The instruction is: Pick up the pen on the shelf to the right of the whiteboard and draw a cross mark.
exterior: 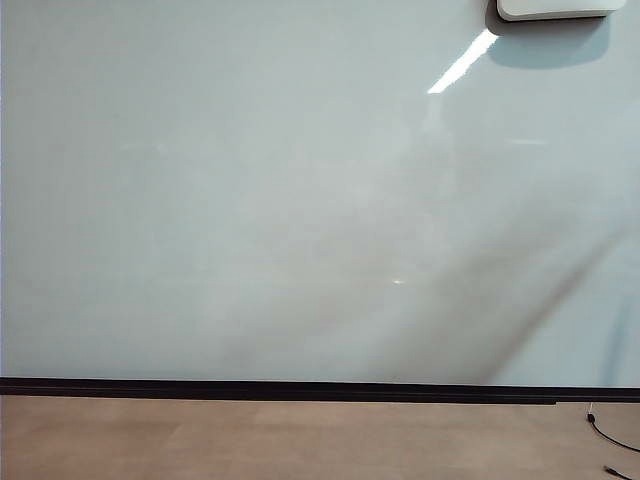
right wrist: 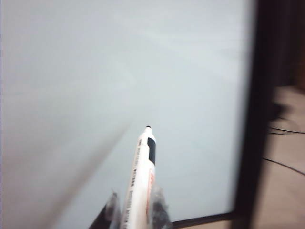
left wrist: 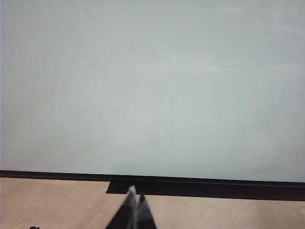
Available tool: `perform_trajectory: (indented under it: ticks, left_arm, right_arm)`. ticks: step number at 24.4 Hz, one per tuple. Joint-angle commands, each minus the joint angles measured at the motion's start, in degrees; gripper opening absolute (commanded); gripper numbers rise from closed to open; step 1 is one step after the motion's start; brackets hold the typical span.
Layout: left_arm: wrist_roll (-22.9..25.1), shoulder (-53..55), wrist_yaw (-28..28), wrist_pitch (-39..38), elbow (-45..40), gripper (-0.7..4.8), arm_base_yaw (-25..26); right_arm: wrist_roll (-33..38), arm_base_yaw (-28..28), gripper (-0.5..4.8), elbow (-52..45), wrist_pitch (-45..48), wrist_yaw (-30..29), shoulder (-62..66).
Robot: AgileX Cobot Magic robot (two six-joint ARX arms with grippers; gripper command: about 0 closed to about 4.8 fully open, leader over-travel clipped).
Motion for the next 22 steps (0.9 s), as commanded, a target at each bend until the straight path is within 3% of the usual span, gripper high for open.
perform_trajectory:
  ticks: [1, 9, 13, 22]
  left_arm:
    - [0.24, 0.02, 0.00, 0.72, 0.15, -0.04, -0.02]
    - [0.24, 0.02, 0.02, 0.72, 0.17, -0.04, -0.02]
    - [0.24, 0.02, 0.02, 0.72, 0.17, -0.05, -0.02]
    - [0.24, 0.02, 0.00, 0.74, 0.15, -0.04, -0.02]
  right_arm:
    - [0.15, 5.88, -0.02, 0.15, 0.90, 3.76, -0.26]
    - [0.55, 19.93, -0.03, 1.36, 0.96, 3.61, -0.26]
    - [2.47, 20.87, -0.03, 4.26, 0.70, -5.79, -0.13]
    - [11.67, 21.40, -0.03, 7.82, 3.48, -15.06, 4.28]
